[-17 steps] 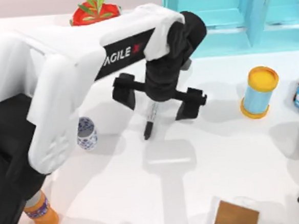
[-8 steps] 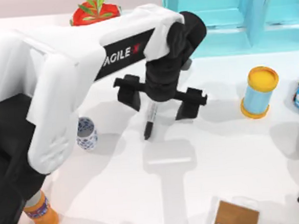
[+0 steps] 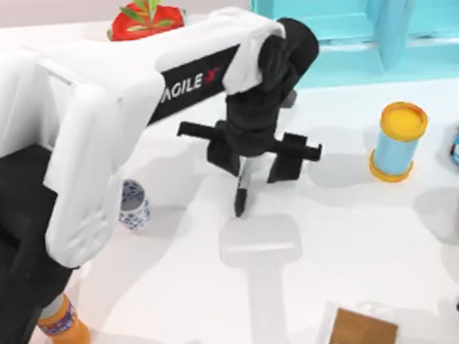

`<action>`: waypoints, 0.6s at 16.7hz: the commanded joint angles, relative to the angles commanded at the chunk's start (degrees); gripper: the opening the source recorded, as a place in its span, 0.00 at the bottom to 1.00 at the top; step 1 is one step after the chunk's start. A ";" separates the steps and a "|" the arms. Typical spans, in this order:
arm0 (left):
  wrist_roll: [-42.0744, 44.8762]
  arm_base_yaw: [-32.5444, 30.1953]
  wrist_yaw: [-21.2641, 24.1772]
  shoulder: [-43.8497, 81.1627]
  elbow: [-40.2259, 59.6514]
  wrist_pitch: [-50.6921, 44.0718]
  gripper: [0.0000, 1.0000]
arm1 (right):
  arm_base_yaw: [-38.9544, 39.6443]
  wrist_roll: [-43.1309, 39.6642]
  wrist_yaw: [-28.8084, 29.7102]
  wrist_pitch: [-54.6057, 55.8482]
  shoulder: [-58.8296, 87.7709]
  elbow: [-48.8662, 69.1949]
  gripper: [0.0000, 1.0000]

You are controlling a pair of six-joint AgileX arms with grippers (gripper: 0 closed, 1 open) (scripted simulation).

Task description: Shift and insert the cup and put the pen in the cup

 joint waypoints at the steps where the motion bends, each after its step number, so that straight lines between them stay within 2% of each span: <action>1: 0.00 0.00 0.00 0.00 0.00 0.00 0.00 | 0.00 0.00 0.00 0.00 0.00 0.00 1.00; 8: 0.00 0.00 0.00 0.00 0.00 0.00 0.00 | 0.00 0.00 0.00 0.00 0.00 0.00 1.00; 9: -1.35 -1.13 2.87 -3.32 0.91 -0.55 0.00 | 0.00 0.00 0.00 0.00 0.00 0.00 1.00; 10: -1.46 -1.28 2.86 -3.49 0.74 -0.67 0.00 | 0.00 0.00 0.00 0.00 0.00 0.00 1.00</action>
